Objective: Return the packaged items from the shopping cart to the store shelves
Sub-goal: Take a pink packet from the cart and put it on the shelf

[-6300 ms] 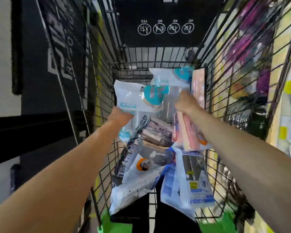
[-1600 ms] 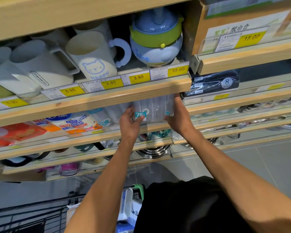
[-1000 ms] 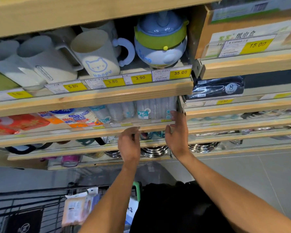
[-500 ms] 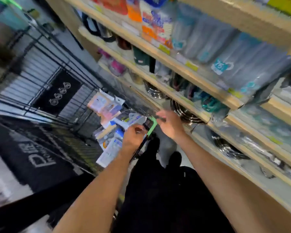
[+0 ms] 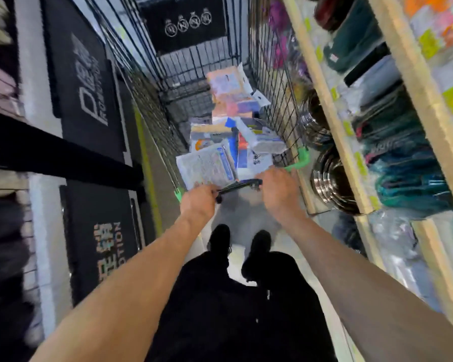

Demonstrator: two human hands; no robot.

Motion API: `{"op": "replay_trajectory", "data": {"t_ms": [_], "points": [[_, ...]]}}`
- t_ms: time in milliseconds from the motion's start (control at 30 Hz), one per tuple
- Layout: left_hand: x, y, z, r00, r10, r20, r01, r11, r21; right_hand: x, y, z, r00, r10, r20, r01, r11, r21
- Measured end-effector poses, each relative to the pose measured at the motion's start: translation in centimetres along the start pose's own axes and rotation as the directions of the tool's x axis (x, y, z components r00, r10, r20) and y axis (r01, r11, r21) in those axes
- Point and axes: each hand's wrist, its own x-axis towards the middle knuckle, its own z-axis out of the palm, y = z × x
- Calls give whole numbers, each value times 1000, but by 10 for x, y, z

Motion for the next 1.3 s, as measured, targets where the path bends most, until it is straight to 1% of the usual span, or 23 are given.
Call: {"op": "replay_trajectory", "data": {"t_ms": [67, 133, 167, 233, 333, 400, 533, 600, 700, 767, 833, 900, 967, 1067, 1167, 1233, 1300], "points": [[-8, -5, 6, 1000, -16, -16, 16, 1000, -1, -6, -2, -3, 997, -46, 69, 50, 997, -60], [-21, -7, 13, 999, -14, -46, 14, 1000, 6, -13, -4, -4, 994, -97, 50, 103, 988, -119], [-25, -9, 15, 997, -7, -73, 9, 1000, 17, -16, -4, -3, 993, -113, 36, 116, 986, -121], [-41, -8, 26, 994, -49, -101, 53, 998, 38, -33, -1, 5, 989, -147, 32, 150, 983, -107], [-68, -1, 44, 987, -131, -97, 136, 990, 45, -59, 10, 18, 984, -173, 33, 176, 980, -95], [-89, 2, 59, 981, -169, -91, 172, 985, 22, -79, 17, 30, 981, -189, 38, 192, 975, -115], [-136, 4, 96, 982, -183, -55, 183, 983, -12, -132, 32, 57, 974, -226, 6, 224, 959, -174], [-164, 3, 116, 984, -172, -50, 172, 985, 2, -163, 37, 70, 971, -236, 27, 237, 953, -186], [-207, 2, 145, 987, -161, -4, 161, 987, 18, -212, 41, 92, 969, -240, 53, 246, 943, -222], [-238, 1, 162, 990, -139, 31, 137, 988, 71, -247, 42, 106, 970, -234, 72, 244, 939, -242], [-268, -2, 182, 992, -116, 52, 110, 988, 105, -280, 45, 121, 963, -250, 104, 268, 934, -234], [-300, -6, 204, 996, -71, 44, 64, 988, 141, -315, 49, 135, 959, -252, 132, 276, 936, -219], [-332, -10, 227, 997, -44, 65, 33, 986, 166, -350, 50, 147, 949, -257, 183, 291, 937, -193], [-379, -14, 257, 993, -50, 111, 36, 992, 122, -402, 58, 166, 922, -278, 270, 323, 935, -143], [-418, -19, 279, 988, -19, 152, -4, 989, 149, -442, 65, 184, 869, -292, 399, 354, 931, -91], [-441, -23, 292, 980, 3, 198, -36, 987, 159, -464, 71, 193, 832, -330, 447, 394, 918, -54], [-464, -23, 304, 966, 39, 255, -86, 981, 176, -486, 79, 202, 781, -371, 502, 417, 908, 22]]}}
